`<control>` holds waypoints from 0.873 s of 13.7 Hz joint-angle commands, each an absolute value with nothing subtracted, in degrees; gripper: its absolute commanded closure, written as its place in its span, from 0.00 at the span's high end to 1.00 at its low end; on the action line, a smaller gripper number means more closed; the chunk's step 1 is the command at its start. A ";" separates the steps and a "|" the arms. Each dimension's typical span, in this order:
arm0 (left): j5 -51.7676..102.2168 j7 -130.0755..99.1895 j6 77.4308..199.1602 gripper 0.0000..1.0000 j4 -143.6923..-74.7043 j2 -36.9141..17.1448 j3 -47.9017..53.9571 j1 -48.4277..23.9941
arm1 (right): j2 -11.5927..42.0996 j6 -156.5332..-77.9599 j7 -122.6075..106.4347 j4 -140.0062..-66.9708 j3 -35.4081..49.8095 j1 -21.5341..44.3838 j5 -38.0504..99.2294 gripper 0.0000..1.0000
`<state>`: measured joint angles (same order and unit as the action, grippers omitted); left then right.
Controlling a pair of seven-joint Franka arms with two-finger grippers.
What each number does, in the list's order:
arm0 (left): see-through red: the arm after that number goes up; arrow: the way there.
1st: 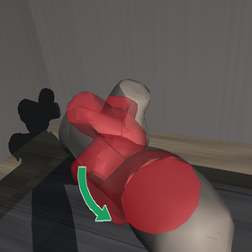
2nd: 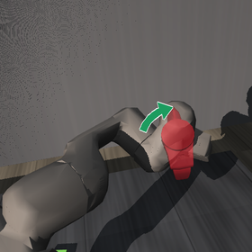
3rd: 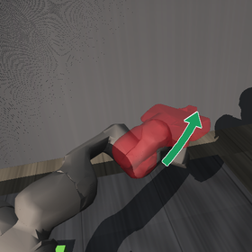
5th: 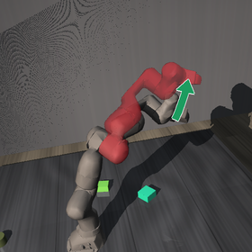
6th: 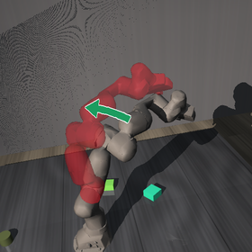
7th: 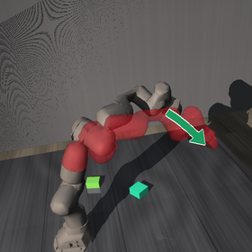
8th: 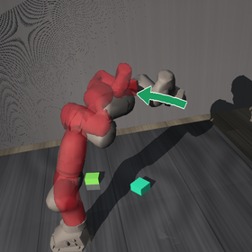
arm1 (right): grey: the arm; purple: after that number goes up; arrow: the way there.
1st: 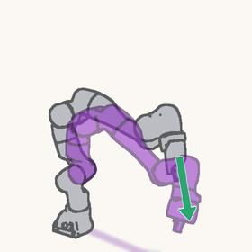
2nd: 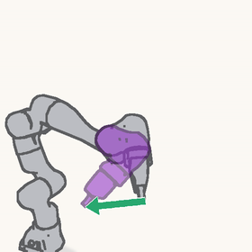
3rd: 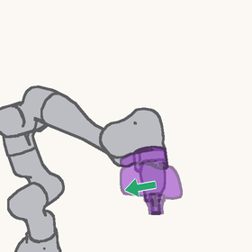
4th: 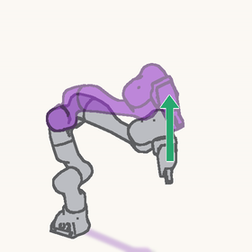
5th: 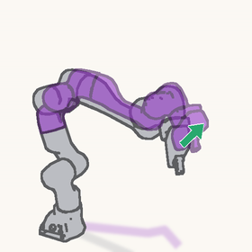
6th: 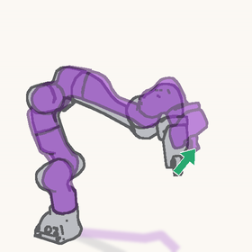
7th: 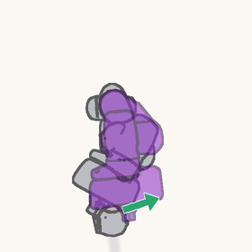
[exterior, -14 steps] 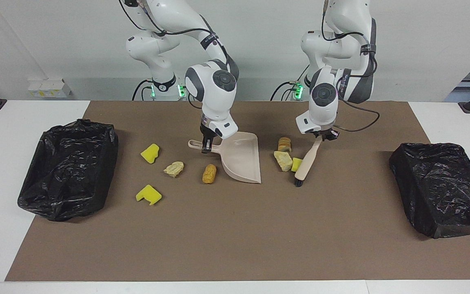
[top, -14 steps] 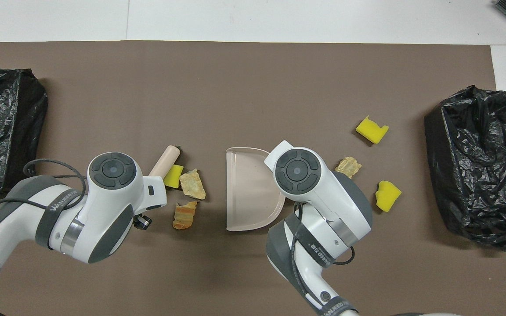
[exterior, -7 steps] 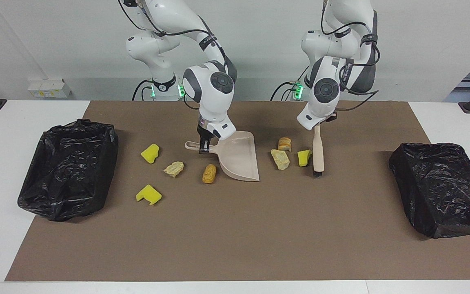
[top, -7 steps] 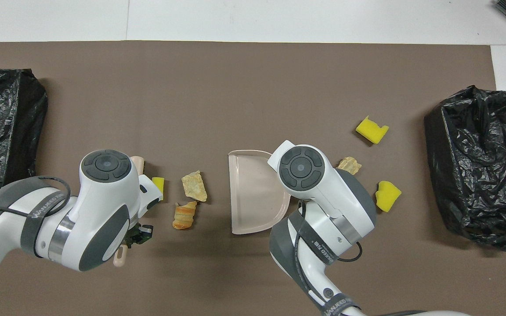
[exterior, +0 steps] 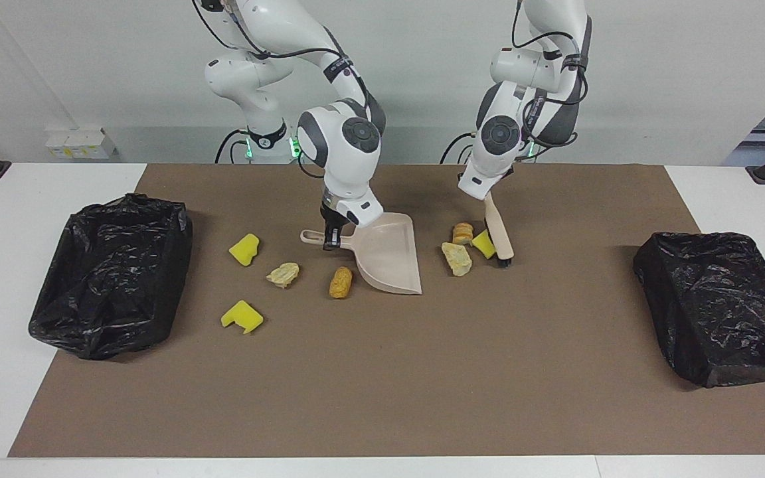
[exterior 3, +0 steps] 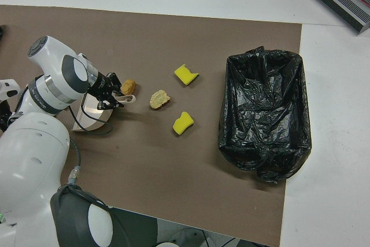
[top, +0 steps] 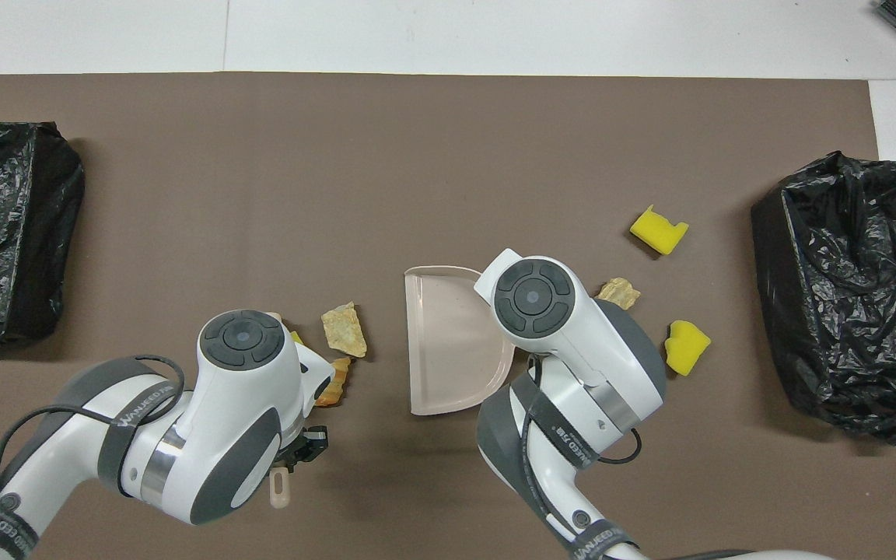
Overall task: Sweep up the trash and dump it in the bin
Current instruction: 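Sweep the bread and sponge into the dustpan with the left gripper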
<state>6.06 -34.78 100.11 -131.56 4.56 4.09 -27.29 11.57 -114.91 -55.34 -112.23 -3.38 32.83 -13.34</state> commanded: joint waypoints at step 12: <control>17.83 -34.11 115.31 0.00 -122.79 -4.66 4.31 -38.57 | 11.25 -113.64 -56.16 -112.68 -2.99 32.34 -14.41 0.00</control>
<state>16.23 -34.79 115.10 -124.96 -3.59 4.72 -35.52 11.57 -114.91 -55.34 -112.24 -3.38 32.83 -13.34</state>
